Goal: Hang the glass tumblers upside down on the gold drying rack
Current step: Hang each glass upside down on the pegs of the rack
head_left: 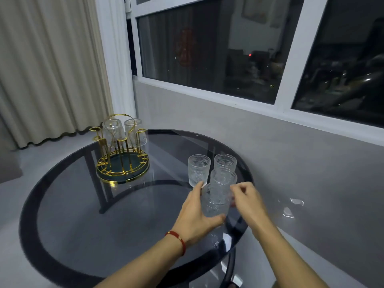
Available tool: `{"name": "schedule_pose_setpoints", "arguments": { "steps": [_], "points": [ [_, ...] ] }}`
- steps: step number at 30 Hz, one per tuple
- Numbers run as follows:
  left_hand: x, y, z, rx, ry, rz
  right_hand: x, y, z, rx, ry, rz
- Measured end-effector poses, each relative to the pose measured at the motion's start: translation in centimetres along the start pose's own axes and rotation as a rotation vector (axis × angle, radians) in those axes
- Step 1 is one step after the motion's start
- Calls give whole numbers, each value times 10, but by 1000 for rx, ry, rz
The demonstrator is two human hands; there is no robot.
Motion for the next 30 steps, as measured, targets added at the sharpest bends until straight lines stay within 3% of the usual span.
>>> {"name": "schedule_pose_setpoints", "arguments": {
  "steps": [8,14,21,24,27,30],
  "points": [
    [-16,-4,15,-109,-16,9,4,-11,-9,59,-151,32],
    [-2,-26,67,-260,-179,45,1,-24,-70,32,-356,133],
    [26,-80,149,217,182,190,-22,-45,-163,-85,-617,101],
    [30,-94,165,494,298,178,-28,-45,-200,-409,-746,-31],
    [27,-109,171,708,314,164,-31,-54,-220,-705,-791,-109],
    [22,-126,187,651,224,125,-43,-67,-224,-780,-743,-52]
  ]
}}
Point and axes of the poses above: each hand's wrist, its own x-axis away from the middle knuckle, its own z-axis out of the back of the hand, y = z × x, the point moved 8 cm from there along -x, towards the middle knuckle, and after that the axes turned 13 degrees about -y, right-handed, at the moved point
